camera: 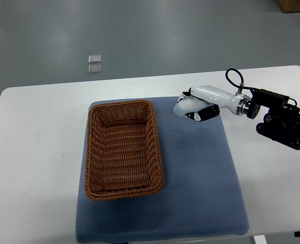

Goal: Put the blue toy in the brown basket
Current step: 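Close the right hand's fingers around the plush toy, then lift the toy and carry it over the wicker basket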

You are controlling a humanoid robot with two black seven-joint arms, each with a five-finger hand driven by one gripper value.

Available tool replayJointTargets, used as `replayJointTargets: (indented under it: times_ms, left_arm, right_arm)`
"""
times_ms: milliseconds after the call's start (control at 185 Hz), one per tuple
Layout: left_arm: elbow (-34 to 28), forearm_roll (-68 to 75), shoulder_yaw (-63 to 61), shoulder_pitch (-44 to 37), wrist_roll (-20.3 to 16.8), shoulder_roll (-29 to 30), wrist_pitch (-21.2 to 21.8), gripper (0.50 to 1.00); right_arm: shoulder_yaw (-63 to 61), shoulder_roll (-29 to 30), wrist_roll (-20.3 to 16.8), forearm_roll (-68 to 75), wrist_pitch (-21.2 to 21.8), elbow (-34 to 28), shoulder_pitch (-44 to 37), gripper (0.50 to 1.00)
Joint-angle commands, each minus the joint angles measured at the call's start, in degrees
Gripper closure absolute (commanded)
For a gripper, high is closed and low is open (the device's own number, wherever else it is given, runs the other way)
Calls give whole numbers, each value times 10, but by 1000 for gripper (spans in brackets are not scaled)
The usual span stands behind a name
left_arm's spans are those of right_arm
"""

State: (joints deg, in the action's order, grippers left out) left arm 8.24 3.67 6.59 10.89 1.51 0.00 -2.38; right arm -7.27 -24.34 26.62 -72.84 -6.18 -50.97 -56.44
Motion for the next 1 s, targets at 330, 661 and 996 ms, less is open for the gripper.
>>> replayJointTargets:
  times_ms: [330,661,996]
  left_arm:
    - [-3,0,-1,0,0,0,0,500]
    - [-3,0,-1,-1,0,0,0,500]
    - [-2,0,-1,-1,0,0,0,500]
  right_arm:
    - [18,91,5,0,42,-9,-118,948]
    - [99,158,5,-8,43,-2,-132,912]
    - [124,167,4,1,20,6,-125,619]
